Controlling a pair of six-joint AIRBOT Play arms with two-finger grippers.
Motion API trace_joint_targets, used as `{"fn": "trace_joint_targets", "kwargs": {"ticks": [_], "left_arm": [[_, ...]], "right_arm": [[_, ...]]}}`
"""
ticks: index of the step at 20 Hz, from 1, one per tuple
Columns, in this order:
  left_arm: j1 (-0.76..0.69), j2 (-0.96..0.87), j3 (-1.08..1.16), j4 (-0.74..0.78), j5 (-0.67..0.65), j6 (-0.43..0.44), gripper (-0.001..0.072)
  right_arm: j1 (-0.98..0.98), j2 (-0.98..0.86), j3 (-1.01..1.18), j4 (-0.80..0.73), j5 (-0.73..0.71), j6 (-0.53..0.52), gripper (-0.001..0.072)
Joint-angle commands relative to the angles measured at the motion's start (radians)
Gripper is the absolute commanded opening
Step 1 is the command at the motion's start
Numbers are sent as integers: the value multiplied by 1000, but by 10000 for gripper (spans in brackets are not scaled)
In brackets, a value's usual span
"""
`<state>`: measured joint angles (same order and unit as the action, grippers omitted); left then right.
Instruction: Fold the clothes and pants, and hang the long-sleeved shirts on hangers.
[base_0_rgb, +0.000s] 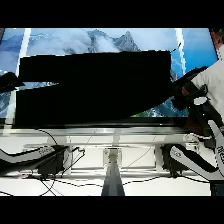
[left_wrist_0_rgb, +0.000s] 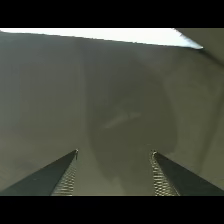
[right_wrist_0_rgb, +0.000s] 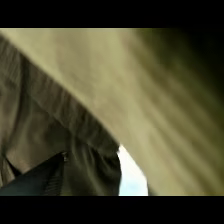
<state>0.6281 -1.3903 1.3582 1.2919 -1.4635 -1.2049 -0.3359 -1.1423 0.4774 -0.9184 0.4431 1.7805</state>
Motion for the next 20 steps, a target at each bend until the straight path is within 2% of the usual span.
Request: {"fn": "trace_joint_targets", "kwargs": {"ticks": [1, 4, 6, 7, 9, 10, 11, 12, 14, 17, 20], "left_arm": [[133, 33, -115, 9, -6, -11, 478], [275, 98, -282, 9, 33, 30, 478], [373, 141, -378, 9, 62, 61, 478], [420, 154, -415, 8, 84, 59, 478], [504, 164, -473, 9, 98, 51, 479], [538, 164, -493, 8, 99, 52, 479], [565, 164, -511, 9, 103, 53, 479], [582, 164, -525, 9, 110, 65, 479], [598, 164, -555, 9, 140, 87, 479], [597, 164, -604, 5, 209, 87, 479], [580, 164, -657, -29, 357, 87, 479]], "right_arm": [[0, -29, -2, 27, -70, -65, 436], [0, -29, -2, 25, -95, -77, 434], [1, -29, -2, 24, -100, -103, 363], [0, -29, -2, 24, -103, -135, 362], [0, -29, -2, 24, -115, -190, 304], [0, -29, -2, 24, -119, -203, 257], [0, -29, -2, 23, -119, -204, 171], [0, -29, -2, 23, -119, -204, 165], [0, -29, -2, 22, -115, -204, 28], [0, -29, -2, 21, -112, -204, 28], [0, -29, -2, 21, -81, -204, 20]]}}
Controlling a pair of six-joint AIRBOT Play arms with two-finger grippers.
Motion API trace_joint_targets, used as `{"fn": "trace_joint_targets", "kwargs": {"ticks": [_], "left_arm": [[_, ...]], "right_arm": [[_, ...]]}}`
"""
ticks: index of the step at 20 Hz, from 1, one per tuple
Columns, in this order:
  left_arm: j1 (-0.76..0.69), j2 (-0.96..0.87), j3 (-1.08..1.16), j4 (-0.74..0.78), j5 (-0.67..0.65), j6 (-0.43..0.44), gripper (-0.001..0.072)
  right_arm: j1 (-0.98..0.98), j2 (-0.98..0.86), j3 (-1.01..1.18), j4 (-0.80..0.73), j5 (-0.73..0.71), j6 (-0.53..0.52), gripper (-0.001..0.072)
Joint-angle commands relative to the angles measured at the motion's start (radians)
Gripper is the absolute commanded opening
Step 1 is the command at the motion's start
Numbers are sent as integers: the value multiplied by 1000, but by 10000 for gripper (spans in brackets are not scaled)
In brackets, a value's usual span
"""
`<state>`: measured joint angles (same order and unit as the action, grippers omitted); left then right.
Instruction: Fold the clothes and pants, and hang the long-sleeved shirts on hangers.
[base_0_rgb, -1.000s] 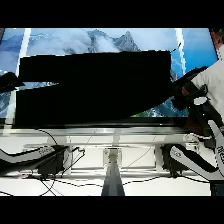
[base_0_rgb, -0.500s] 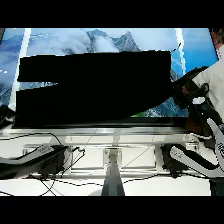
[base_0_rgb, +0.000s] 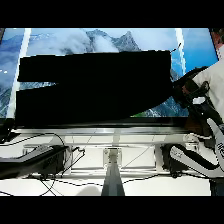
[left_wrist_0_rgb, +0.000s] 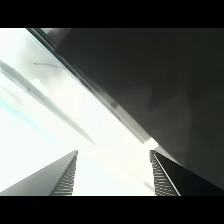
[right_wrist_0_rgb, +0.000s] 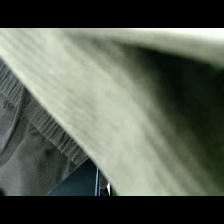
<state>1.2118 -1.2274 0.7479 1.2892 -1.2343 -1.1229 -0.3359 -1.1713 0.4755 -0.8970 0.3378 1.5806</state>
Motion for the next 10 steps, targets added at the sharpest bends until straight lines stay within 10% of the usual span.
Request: {"fn": "trace_joint_targets", "kwargs": {"ticks": [1, 8, 10], "left_arm": [[-16, 1, -60, -53, 188, 5, 478], [-92, -69, -80, -175, 380, 2, 456], [-101, -87, -79, -270, 389, 43, 18]], "right_arm": [[0, 0, 0, -1, 42, -5, 20], [0, 103, 2, -16, 124, -162, 20], [0, 159, 2, -37, 133, -162, 20]]}}
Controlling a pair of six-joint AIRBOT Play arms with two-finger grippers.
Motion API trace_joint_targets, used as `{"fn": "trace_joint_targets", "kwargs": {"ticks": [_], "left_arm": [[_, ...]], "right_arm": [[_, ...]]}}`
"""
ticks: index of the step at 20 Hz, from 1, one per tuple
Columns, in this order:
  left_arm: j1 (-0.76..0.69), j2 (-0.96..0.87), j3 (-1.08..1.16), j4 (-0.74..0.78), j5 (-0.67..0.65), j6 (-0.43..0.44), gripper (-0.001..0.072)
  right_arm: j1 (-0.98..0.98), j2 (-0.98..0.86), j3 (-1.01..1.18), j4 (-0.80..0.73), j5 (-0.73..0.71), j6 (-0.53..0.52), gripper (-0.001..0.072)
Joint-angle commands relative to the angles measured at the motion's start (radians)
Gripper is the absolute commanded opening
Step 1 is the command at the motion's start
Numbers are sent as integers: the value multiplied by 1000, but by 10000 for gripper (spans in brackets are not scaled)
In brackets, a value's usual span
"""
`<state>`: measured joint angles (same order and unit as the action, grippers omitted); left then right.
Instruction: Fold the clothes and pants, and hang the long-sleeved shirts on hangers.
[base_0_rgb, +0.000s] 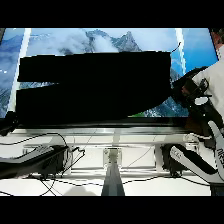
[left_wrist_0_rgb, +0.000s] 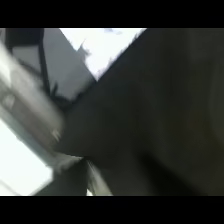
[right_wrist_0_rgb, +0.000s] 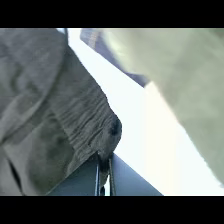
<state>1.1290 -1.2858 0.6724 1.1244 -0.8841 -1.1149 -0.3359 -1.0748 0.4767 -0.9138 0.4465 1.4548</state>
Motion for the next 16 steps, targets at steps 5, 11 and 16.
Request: {"fn": "trace_joint_targets", "kwargs": {"ticks": [5, 11, 16], "left_arm": [[-40, 24, 55, -323, 27, 155, 8], [-49, 209, 138, -326, 61, 166, 8], [-49, 335, 163, -325, 143, 166, 8]], "right_arm": [[0, 171, 1, -137, 155, -35, 20], [0, 320, 1, -266, 292, -24, 19], [0, 520, 5, -290, 365, -19, 19]]}}
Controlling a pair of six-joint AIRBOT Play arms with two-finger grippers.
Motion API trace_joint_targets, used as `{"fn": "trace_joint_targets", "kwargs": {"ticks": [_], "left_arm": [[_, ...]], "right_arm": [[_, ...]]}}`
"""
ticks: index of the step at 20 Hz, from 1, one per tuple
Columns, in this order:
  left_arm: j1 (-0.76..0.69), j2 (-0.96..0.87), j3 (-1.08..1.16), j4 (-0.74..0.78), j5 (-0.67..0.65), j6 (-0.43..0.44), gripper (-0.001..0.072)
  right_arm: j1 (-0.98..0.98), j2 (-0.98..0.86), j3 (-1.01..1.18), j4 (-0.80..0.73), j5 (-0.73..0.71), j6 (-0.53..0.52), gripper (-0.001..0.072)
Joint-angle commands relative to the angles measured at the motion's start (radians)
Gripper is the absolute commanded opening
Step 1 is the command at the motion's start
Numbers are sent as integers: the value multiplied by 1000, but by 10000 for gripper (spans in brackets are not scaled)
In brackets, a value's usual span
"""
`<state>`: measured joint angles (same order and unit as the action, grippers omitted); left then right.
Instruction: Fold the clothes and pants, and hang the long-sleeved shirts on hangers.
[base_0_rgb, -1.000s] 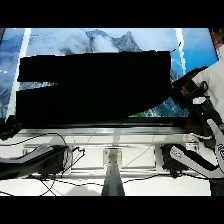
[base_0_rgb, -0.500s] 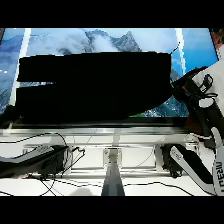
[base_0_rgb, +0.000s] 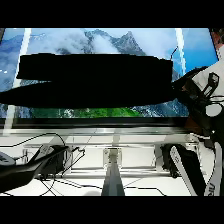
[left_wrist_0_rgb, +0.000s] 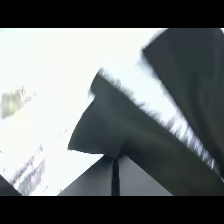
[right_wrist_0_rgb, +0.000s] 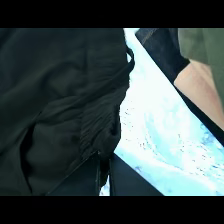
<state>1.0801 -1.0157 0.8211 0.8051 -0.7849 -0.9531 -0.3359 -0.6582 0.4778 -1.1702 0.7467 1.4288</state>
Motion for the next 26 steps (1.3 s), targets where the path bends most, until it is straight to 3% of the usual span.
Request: {"fn": "trace_joint_targets", "kwargs": {"ticks": [1, 4, 7, 10, 12, 16, 20, 23, 26], "left_arm": [[0, 73, 14, -6, 43, 3, 8], [-2, 78, 14, -6, 44, -1, 7], [-51, 60, 14, -5, 76, 0, 4], [-189, -13, 31, 74, 98, -5, 3], [-296, -90, 76, 132, 127, -78, 3], [-500, -289, 280, 198, 168, -173, 3], [-632, -492, 531, 299, 177, -343, 3], [-681, -603, 663, 303, 241, -353, 3], [-692, -666, 696, 302, 299, -386, 5]], "right_arm": [[0, 141, 21, -67, 122, 40, 19], [0, 227, 122, -179, 270, 122, 19], [0, 258, 230, -203, 299, 140, 18], [0, 219, 300, -222, 399, 159, 18], [0, 181, 320, -251, 431, 161, 17], [0, 63, 321, -235, 333, 208, 18], [0, -123, 334, -182, 71, 250, 18], [0, -284, 387, -103, -95, 262, 18], [14, -443, 467, -49, -150, 261, 18]]}}
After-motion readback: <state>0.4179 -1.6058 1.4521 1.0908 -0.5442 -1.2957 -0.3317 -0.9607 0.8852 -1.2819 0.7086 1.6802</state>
